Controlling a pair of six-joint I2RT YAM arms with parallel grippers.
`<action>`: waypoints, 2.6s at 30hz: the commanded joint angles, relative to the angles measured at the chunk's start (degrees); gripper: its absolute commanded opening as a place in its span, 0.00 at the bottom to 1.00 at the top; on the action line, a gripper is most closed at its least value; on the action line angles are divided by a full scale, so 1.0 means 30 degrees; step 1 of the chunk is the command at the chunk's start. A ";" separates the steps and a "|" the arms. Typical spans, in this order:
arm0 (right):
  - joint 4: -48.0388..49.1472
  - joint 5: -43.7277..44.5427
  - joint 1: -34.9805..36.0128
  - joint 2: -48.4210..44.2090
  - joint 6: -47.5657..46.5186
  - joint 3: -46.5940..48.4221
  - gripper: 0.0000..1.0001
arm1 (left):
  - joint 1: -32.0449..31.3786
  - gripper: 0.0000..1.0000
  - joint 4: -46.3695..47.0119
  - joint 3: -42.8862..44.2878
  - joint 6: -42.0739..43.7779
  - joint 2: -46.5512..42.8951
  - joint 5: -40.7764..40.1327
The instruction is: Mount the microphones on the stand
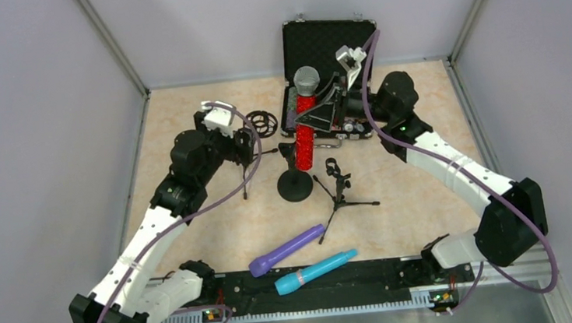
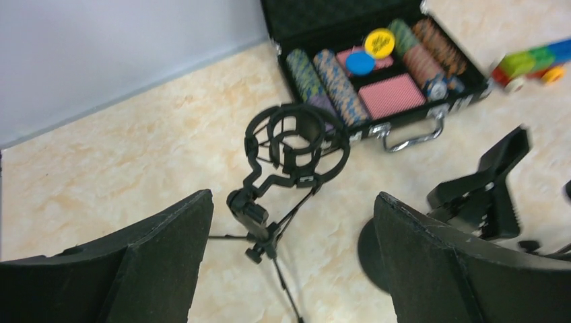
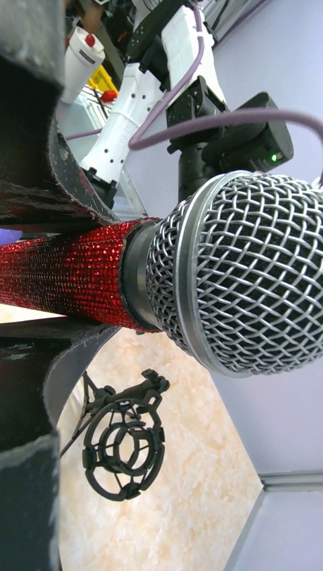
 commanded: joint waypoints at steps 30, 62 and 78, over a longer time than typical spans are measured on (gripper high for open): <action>-0.1489 0.0175 -0.1051 -0.1242 -0.1955 -0.0508 0.00 | 0.2317 0.90 0.2885 0.0948 0.4157 0.7903 0.2162; -0.0484 0.0329 -0.0978 -0.0918 -0.0609 -0.0251 0.00 | 0.1965 0.00 0.0661 -0.2959 0.0762 0.1729 0.1429; -0.0414 0.0624 -0.0367 -0.0546 -0.0389 0.0013 0.00 | -0.0007 0.00 -0.1429 -0.4024 0.1145 -0.1679 -0.3685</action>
